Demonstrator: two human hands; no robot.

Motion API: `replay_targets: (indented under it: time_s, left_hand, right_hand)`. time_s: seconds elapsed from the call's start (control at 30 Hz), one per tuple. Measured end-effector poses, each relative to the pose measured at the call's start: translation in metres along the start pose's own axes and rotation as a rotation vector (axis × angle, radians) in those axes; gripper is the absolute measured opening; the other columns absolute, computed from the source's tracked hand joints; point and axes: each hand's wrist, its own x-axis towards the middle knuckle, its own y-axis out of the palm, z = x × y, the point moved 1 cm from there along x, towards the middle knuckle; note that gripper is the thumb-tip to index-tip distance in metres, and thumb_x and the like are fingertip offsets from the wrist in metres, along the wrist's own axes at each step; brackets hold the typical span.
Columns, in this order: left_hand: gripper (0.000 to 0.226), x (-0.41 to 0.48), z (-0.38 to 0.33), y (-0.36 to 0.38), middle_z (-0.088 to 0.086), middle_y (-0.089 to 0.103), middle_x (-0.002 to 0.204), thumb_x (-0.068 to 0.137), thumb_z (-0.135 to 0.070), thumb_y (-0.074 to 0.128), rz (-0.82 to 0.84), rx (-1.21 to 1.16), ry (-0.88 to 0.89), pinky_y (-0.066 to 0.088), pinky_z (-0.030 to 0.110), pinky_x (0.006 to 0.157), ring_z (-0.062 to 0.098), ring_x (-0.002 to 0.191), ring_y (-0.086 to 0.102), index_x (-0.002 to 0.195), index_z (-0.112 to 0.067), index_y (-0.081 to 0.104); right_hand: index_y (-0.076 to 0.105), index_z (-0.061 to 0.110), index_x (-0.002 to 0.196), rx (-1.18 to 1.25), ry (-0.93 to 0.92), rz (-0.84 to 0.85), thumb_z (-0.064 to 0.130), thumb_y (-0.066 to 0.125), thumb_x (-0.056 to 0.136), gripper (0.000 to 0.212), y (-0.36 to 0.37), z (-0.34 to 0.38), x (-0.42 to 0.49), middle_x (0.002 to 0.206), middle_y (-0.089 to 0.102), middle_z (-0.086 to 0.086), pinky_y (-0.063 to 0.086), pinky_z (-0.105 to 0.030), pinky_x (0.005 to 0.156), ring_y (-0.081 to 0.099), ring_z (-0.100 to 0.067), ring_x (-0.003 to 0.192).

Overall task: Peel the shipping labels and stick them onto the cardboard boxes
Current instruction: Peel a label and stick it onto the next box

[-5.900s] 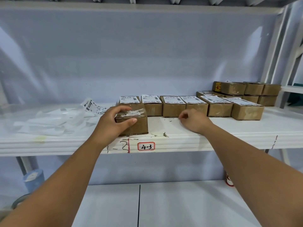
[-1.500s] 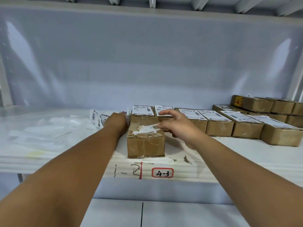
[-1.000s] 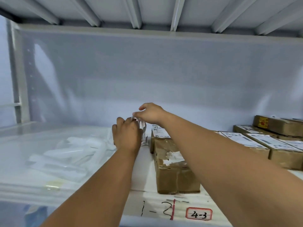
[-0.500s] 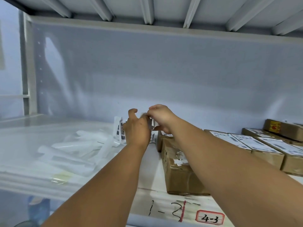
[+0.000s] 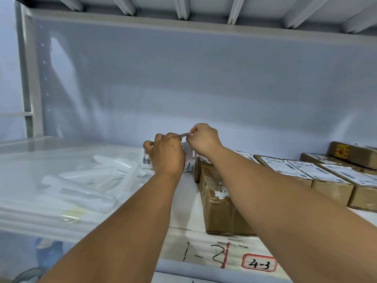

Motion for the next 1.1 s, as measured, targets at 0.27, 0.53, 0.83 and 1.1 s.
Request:
replay_targets:
  time_s: [0.27,0.53,0.83,1.1]
  left_hand:
    - [0.041,-0.002,-0.002,-0.005,-0.006,0.063,0.104,0.079,0.006,0.046,0.045,0.092,0.062,0.015,0.04,0.097,0.016,0.112,0.039,0.101,-0.021,0.065]
    - [0.037,-0.002,0.003,-0.017,-0.007,0.062,0.104,0.081,0.004,0.047,-0.02,0.181,0.055,0.004,0.035,0.087,0.016,0.112,0.039,0.102,-0.022,0.064]
    - [0.045,0.001,0.008,-0.024,-0.007,0.062,0.095,0.075,0.007,0.048,-0.054,0.174,0.001,0.006,0.035,0.085,0.016,0.107,0.039,0.101,-0.025,0.066]
    - [0.05,0.003,0.01,-0.029,-0.01,0.063,0.096,0.069,0.009,0.045,-0.11,0.126,-0.033,0.006,0.036,0.087,0.015,0.107,0.037,0.097,-0.026,0.067]
  right_hand:
    - [0.054,0.005,0.092,-0.318,-0.074,0.013,0.011,0.058,0.088,0.008,0.008,-0.003,0.005,0.096,0.055,-0.012,0.034,-0.022,0.049,0.054,-0.026,0.082]
    - [0.059,0.007,0.116,-0.38,-0.156,0.036,-0.004,0.045,0.086,0.036,0.009,0.001,-0.002,0.112,0.06,-0.014,0.048,-0.03,0.072,0.06,-0.03,0.098]
    - [0.046,0.011,0.126,-0.427,-0.23,-0.032,-0.006,0.044,0.088,0.042,0.006,0.004,-0.004,0.109,0.056,-0.016,0.046,-0.032,0.067,0.054,-0.03,0.084]
    - [0.04,0.013,0.132,-0.515,-0.229,-0.063,-0.004,0.048,0.086,0.05,0.007,0.008,-0.007,0.108,0.059,-0.015,0.041,-0.033,0.068,0.052,-0.031,0.084]
